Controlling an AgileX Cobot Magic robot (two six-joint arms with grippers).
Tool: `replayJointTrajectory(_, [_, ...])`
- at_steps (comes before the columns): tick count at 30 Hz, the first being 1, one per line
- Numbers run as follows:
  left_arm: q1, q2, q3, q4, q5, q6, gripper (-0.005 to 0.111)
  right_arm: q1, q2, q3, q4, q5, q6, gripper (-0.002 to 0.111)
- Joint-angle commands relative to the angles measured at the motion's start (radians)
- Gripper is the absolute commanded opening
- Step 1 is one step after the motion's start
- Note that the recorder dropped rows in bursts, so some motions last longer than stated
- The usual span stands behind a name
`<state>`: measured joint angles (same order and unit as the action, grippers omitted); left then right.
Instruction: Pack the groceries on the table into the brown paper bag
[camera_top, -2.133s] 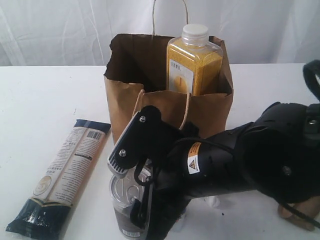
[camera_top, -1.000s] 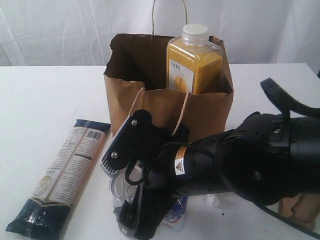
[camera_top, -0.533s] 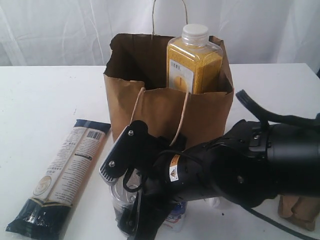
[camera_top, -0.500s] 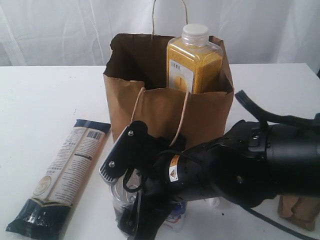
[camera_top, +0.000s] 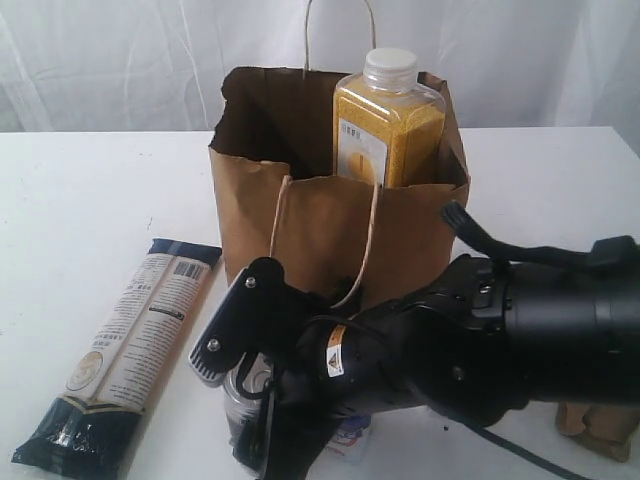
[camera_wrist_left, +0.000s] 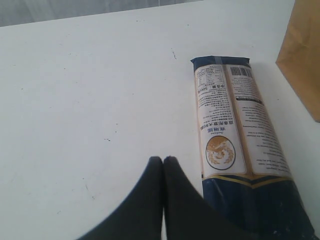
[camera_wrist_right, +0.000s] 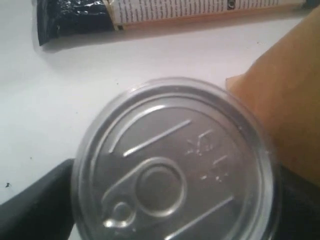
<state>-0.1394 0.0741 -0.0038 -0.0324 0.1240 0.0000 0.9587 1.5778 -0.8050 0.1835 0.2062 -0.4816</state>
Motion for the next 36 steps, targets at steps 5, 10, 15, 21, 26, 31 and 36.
replayJointTrajectory(5, [0.002,-0.005,0.004,-0.008,0.004,0.0,0.0,0.01,0.001,-0.002,0.003,-0.052,-0.012,0.051])
replayJointTrajectory(10, [0.002,-0.005,0.004,-0.008,0.004,0.0,0.0,0.011,-0.025,-0.002,0.003,-0.059,-0.003,0.019])
replayJointTrajectory(15, [0.002,-0.005,0.004,-0.008,0.004,0.0,0.0,0.039,-0.107,-0.002,0.003,-0.066,-0.003,0.0])
replayJointTrajectory(21, [0.002,-0.005,0.004,-0.008,0.004,0.0,0.0,0.082,-0.163,-0.002,-0.001,-0.035,-0.01,0.0])
replayJointTrajectory(26, [0.002,-0.005,0.004,-0.008,0.004,0.0,0.0,0.124,-0.185,-0.002,-0.001,-0.037,-0.01,0.0])
replayJointTrajectory(31, [0.002,-0.005,0.004,-0.008,0.004,0.0,0.0,0.173,-0.191,-0.015,-0.001,-0.03,-0.036,0.0])
replayJointTrajectory(36, [0.002,-0.005,0.004,-0.008,0.004,0.0,0.0,0.208,-0.204,-0.1,-0.034,-0.028,-0.047,0.0])
